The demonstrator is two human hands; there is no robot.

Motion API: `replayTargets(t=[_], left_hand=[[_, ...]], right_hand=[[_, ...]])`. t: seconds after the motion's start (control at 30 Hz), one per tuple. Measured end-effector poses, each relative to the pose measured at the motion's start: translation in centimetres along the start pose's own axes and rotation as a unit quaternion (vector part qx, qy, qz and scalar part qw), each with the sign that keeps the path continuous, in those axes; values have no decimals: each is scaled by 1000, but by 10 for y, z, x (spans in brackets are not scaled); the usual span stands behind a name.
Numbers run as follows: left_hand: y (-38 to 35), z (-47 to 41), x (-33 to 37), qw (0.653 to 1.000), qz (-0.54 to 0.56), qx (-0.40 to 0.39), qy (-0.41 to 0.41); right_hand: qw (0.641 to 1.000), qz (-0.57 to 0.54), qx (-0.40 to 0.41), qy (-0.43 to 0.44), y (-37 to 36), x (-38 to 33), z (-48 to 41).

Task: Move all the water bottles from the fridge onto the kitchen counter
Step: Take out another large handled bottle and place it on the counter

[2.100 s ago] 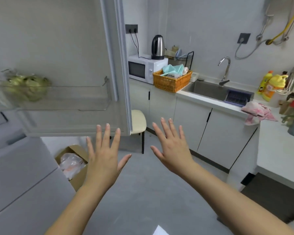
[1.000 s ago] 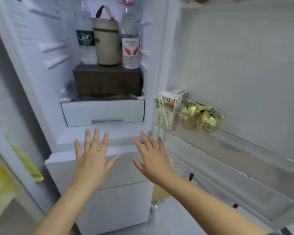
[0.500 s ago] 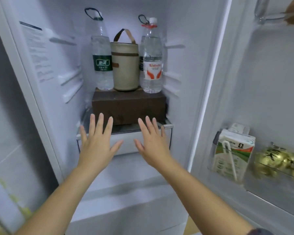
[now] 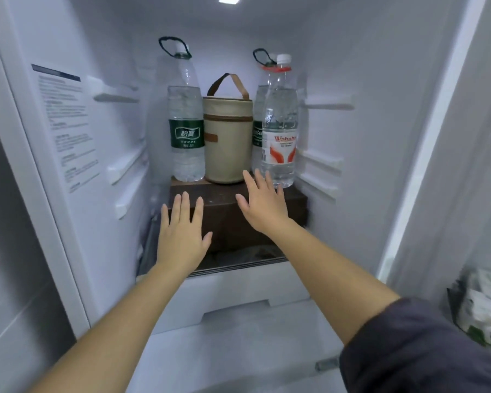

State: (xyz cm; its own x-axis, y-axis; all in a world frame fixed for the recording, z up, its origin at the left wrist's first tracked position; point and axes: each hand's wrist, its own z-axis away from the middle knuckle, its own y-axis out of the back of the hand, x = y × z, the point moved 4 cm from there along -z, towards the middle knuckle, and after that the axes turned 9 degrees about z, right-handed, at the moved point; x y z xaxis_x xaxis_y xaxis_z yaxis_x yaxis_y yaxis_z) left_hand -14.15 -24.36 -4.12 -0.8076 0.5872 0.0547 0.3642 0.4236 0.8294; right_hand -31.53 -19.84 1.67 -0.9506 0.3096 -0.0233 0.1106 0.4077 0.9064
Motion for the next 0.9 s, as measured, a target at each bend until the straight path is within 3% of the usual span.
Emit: replayTargets(t=[0.13,0.27,0.4,0.47,0.67,0.9], left_hand=[[10,-7,-2,999,17,37,-6],[38,-37,-13,986,120,79,81],[27,-98,-38,911,322,50,253],[15,-126,-46,884,368,40,286],[-11,-182,-76,850,439,17,290],[-20,-208,-81,838,475,23,267]], right_hand=[[999,-31,-3,24,-5,-3,-37],[997,-49,0,54,-18,-1,-50],[997,-47,-7,66,-27,1,-55],[996,-33,-32,77,-30,1,-58],[992,-29,-93,80,-34,1,-66],[992,-26,-94,79,-37,3,-69]])
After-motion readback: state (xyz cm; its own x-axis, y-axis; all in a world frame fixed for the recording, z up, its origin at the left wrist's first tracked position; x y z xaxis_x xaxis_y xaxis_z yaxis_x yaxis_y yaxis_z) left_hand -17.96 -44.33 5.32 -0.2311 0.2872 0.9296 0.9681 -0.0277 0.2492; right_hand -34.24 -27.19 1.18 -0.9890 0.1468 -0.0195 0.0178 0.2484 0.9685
